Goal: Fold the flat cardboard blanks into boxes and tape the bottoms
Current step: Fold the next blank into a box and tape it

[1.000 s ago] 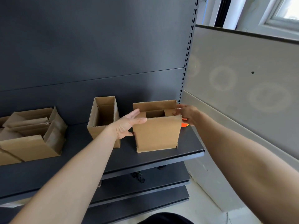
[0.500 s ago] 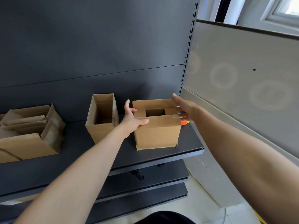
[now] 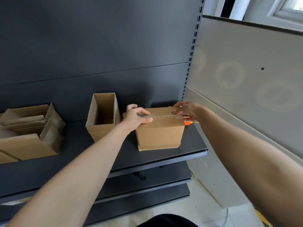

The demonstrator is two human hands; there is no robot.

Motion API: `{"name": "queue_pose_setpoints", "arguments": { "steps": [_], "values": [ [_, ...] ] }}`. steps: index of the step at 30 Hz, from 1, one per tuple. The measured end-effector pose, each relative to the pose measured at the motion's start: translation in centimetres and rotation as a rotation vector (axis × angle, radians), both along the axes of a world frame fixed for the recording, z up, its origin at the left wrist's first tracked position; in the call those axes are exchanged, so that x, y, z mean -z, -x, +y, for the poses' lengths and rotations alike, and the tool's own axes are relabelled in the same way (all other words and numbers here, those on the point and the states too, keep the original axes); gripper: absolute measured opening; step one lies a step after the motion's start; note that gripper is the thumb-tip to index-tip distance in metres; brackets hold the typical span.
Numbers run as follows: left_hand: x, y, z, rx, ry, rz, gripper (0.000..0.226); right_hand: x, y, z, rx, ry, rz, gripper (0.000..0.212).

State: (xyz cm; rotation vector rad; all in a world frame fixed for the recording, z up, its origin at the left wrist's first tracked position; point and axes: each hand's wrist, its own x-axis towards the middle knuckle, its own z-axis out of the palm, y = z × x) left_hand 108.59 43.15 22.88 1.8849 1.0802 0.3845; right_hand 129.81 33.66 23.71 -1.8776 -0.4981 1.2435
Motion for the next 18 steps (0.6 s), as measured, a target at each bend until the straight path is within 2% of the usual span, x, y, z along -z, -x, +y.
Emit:
{"name": "queue_pose_setpoints", "arguments": {
  "steps": [4,6,14,16,18],
  "values": [
    [-0.3,-1.2,0.3,0.107,-0.211,0.14,0.012,-0.1,-0.4,0.5,-0.034,0.019,-0.012,0.035],
    [-0.3,-1.9,0.2,0.148,-0.24,0.16,0.012,0.0,-0.6,0.7,-0.054,0.04,-0.017,0.036],
    [-0.1,-2.6,0.1,0.152,-0.145,0.071,0.008,-0.6,-1.6,1.5,-0.106,0.113,-0.014,0.018],
    [-0.1,-2.5,0.1,0.148,-0.125,0.061,0.009,0.4,-2.3,1.9,-0.037,0.057,0.025,0.01],
    [0.0,-2.5,0.1,0.147,-0.108,0.057,0.009,2.0,-3.3,2.0,0.103,-0.029,0.0,0.012]
  ]
}}
